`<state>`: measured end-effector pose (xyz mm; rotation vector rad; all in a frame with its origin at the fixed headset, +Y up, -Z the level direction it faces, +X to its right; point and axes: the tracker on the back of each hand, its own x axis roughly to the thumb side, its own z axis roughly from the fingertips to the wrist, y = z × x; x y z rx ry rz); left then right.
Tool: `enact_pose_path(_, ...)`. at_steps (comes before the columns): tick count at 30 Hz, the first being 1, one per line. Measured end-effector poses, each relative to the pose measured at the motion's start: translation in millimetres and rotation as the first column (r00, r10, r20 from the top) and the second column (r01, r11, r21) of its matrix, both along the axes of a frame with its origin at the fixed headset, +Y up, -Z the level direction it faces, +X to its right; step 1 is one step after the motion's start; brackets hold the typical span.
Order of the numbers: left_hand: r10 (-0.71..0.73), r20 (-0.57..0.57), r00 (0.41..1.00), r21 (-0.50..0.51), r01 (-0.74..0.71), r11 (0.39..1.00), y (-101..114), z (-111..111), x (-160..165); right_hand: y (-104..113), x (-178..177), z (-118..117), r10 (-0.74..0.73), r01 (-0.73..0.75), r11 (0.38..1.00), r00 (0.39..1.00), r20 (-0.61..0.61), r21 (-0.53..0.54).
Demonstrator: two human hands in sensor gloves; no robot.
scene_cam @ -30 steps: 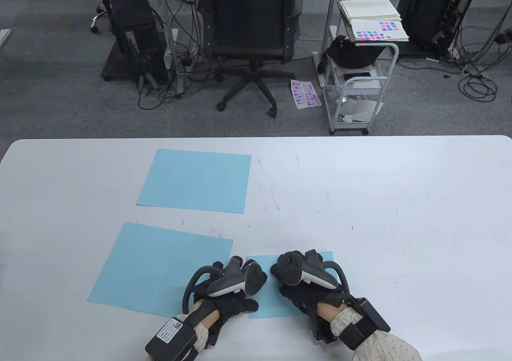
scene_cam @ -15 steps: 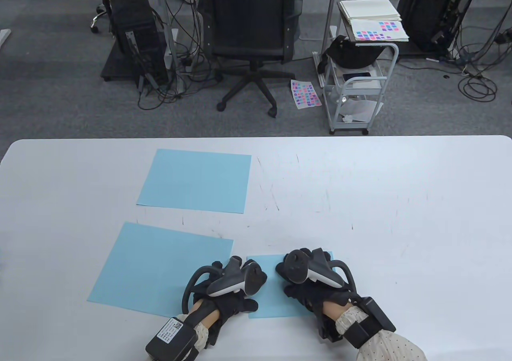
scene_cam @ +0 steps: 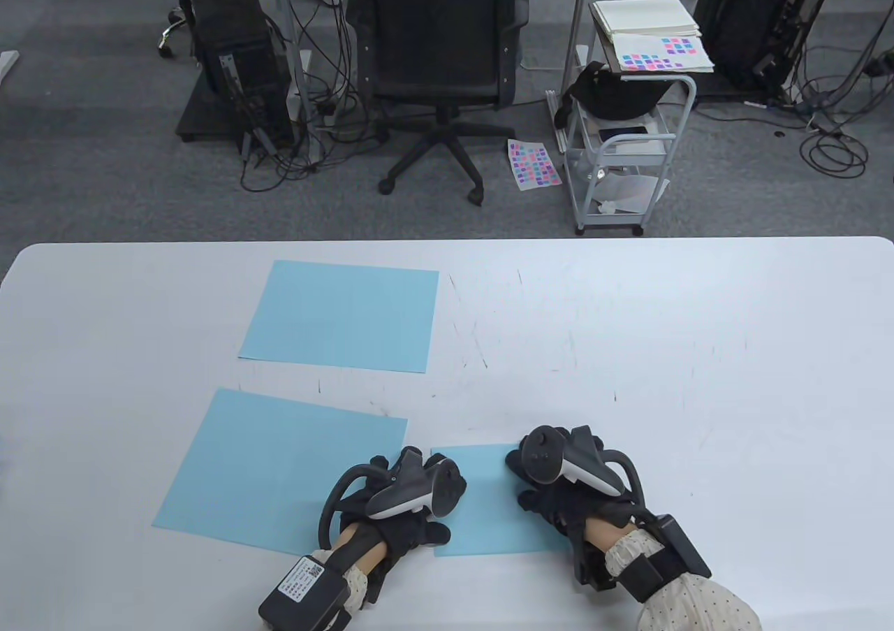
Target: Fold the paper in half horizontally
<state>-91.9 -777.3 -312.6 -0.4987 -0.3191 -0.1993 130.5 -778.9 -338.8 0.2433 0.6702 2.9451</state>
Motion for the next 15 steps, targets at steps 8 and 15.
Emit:
enact_pose_path(8, 0.011, -0.005, 1.000, -0.011, -0.011, 1.000, -1, 0, 0, 0, 12, -3, 0.002, -0.002, 1.000, 1.000, 0.030, -0.004)
enact_pose_path(15, 0.010, -0.001, 1.000, -0.012, -0.010, 1.000, -1, -1, 0, -2, 27, -4, -0.035, 0.036, 0.999, 0.997, 0.073, -0.011)
